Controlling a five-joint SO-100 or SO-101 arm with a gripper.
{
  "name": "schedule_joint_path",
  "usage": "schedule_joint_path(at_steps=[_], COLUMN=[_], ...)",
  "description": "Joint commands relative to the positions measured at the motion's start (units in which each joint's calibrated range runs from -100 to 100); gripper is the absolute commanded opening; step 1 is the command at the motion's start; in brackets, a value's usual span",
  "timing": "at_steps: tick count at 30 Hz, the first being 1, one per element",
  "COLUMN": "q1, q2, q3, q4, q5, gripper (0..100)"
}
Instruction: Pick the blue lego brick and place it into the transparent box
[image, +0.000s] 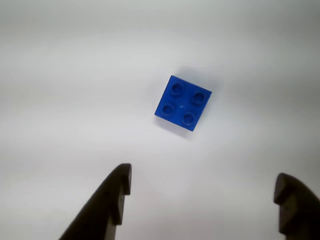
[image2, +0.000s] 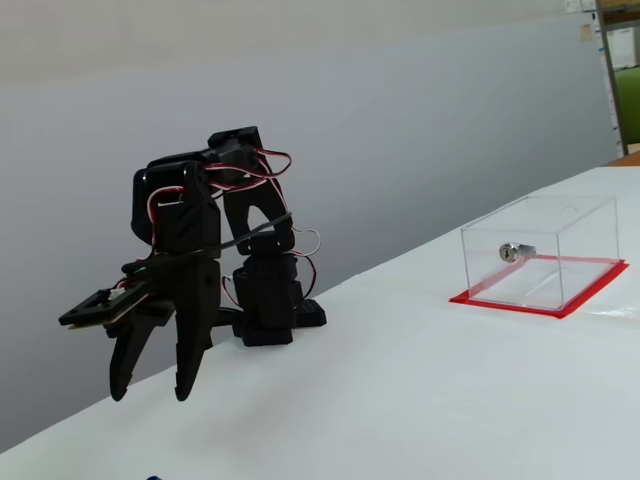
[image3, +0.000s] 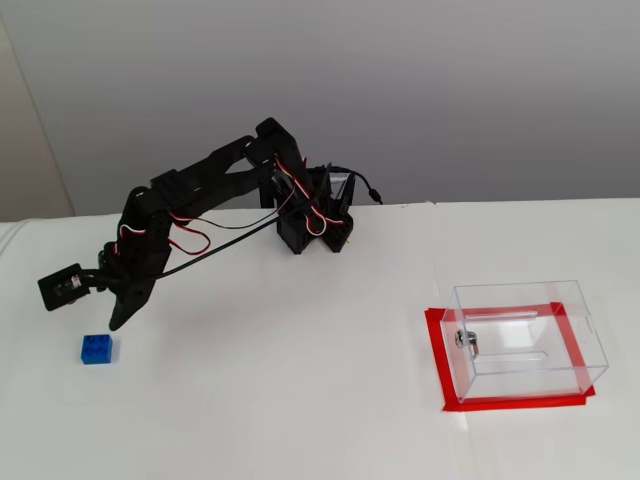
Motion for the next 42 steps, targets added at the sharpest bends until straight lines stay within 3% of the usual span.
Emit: schedule_joint_path(at_steps=[1, 24, 42], q1=[0.6, -1.1, 0.3], q2=[0.1, 16.6, 22.5], q3=[-4.5, -18.1, -18.7], q4=[-3.6, -5.9, -8.0], q5=[-1.0, -1.5, -1.5], gripper=[33, 33, 33])
